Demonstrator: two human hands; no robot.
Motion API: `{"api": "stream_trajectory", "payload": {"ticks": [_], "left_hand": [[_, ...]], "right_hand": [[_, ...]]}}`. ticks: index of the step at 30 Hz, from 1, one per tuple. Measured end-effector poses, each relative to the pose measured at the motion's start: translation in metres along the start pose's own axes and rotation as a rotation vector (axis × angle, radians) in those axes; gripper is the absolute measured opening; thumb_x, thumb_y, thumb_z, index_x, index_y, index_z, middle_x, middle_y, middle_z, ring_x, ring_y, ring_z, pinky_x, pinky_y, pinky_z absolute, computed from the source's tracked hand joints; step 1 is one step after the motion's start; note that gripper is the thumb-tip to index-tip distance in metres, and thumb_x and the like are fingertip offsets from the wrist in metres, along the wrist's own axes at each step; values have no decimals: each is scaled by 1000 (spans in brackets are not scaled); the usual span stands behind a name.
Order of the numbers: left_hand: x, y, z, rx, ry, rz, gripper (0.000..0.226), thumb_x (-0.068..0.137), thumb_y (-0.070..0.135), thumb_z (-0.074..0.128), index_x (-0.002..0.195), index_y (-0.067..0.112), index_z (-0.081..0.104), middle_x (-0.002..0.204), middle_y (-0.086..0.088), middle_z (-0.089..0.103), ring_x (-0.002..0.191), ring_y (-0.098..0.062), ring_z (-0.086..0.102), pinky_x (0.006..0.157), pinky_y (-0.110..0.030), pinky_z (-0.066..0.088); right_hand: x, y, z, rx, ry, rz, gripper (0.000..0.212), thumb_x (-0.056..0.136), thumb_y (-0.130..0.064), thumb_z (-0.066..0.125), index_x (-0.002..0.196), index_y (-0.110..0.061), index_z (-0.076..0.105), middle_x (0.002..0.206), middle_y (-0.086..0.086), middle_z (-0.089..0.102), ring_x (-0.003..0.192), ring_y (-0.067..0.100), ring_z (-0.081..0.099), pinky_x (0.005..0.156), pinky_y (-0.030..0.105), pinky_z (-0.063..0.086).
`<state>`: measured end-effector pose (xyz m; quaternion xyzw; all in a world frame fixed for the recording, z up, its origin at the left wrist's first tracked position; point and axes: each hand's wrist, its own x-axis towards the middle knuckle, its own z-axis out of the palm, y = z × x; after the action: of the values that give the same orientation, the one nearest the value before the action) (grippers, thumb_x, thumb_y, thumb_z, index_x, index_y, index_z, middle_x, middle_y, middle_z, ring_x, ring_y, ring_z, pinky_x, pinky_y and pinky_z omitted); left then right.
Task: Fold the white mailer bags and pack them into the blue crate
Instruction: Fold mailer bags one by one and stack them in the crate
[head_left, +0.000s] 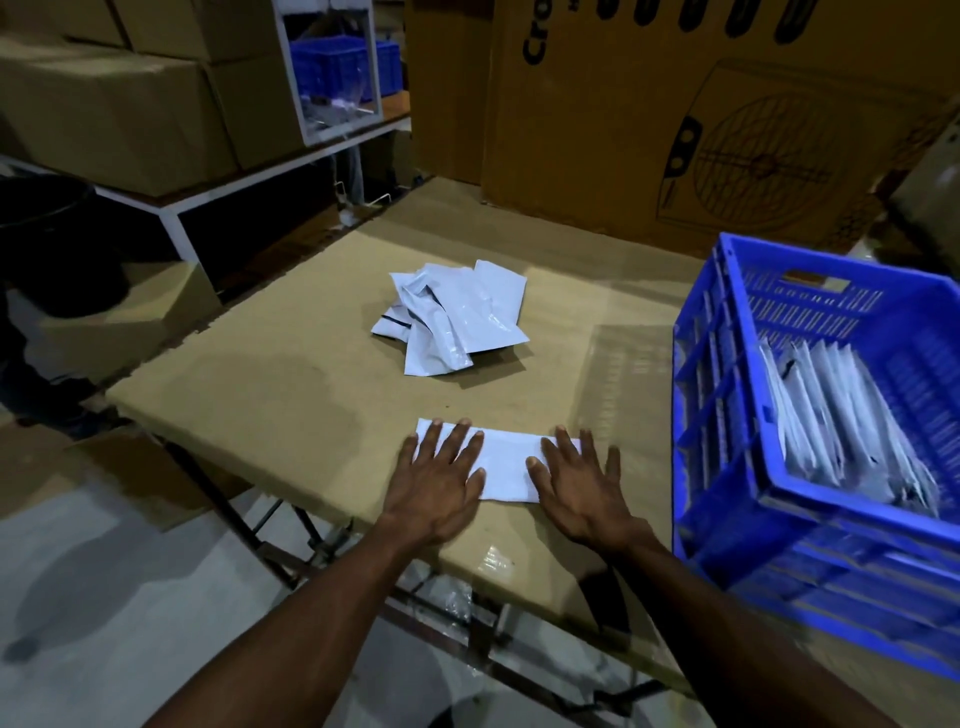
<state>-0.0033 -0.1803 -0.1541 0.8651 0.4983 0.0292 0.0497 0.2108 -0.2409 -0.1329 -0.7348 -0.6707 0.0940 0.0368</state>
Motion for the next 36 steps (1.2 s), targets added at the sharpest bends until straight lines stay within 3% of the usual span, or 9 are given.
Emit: {"api": "stream_trajectory", "payload": {"ticks": [4, 8, 15, 20, 25, 29, 31, 33, 36], "left_hand": [[2, 0, 6, 22, -5, -21, 66, 98, 52, 16, 156, 28, 35, 165, 3, 27, 151, -35, 24, 118, -57, 23], [2, -3, 10, 8, 8, -31, 63, 100, 57, 19, 156, 33, 35, 165, 6, 26, 151, -37, 22, 118, -56, 23], [0, -16, 3, -36, 0, -121, 76, 91, 71, 7, 160, 39, 9, 169, 11, -1, 155, -30, -3, 123, -49, 2], [1, -25, 3, -8, -41, -95, 69, 98, 68, 16, 160, 41, 1, 169, 11, -9, 155, -28, -9, 122, -54, -4], [11, -31, -9, -32, -86, -51, 72, 96, 70, 9, 160, 39, 1, 169, 12, -9, 154, -21, -13, 121, -56, -5], [0, -22, -14, -37, 71, 115, 83, 91, 75, 22, 157, 26, 33, 167, 6, 20, 155, -20, 13, 117, -66, 12], [-2, -21, -9, 50, 119, 213, 70, 93, 64, 37, 150, 25, 45, 159, 4, 39, 148, -21, 34, 111, -68, 27], [-1, -17, -11, 33, 107, 144, 57, 90, 44, 42, 144, 29, 52, 151, 3, 50, 139, -22, 47, 105, -67, 34], [4, -11, -12, -31, 69, -7, 54, 97, 28, 46, 150, 37, 42, 163, 4, 31, 151, -23, 27, 111, -68, 20]], "right_hand": [[9, -26, -6, -117, 45, -174, 63, 101, -42, 16, 143, -10, 49, 152, 7, 45, 145, 32, 34, 110, 65, 25], [13, -36, 9, -79, 4, -228, 61, 105, -46, 12, 140, -19, 54, 147, 1, 51, 133, 29, 50, 101, 59, 44], [-4, 13, 11, 50, 32, -51, 67, 97, -69, 14, 156, -39, 17, 166, -9, 10, 152, 21, 8, 122, 47, 9], [-9, 12, -1, 36, -49, -124, 87, 85, -86, 25, 156, -42, 1, 160, -21, -15, 149, 21, -24, 111, 58, -20], [-12, 12, -3, 52, 96, -475, 60, 97, -48, 45, 153, -29, 34, 163, -11, 23, 152, 23, 14, 117, 58, 21], [-10, 3, -8, 86, 130, -440, 54, 91, -32, 40, 143, -19, 50, 147, 1, 52, 130, 28, 54, 94, 45, 53], [-9, -1, -11, 79, 182, -429, 56, 90, -28, 39, 145, -21, 45, 143, 3, 56, 122, 27, 61, 82, 42, 58], [-9, -5, -17, 45, 223, -475, 61, 89, -21, 36, 150, -23, 36, 152, 2, 46, 127, 25, 57, 88, 41, 57], [-14, -9, -20, -163, 278, -629, 71, 83, -11, 36, 152, -27, 33, 161, -7, 30, 146, 30, 32, 111, 54, 33]]}}
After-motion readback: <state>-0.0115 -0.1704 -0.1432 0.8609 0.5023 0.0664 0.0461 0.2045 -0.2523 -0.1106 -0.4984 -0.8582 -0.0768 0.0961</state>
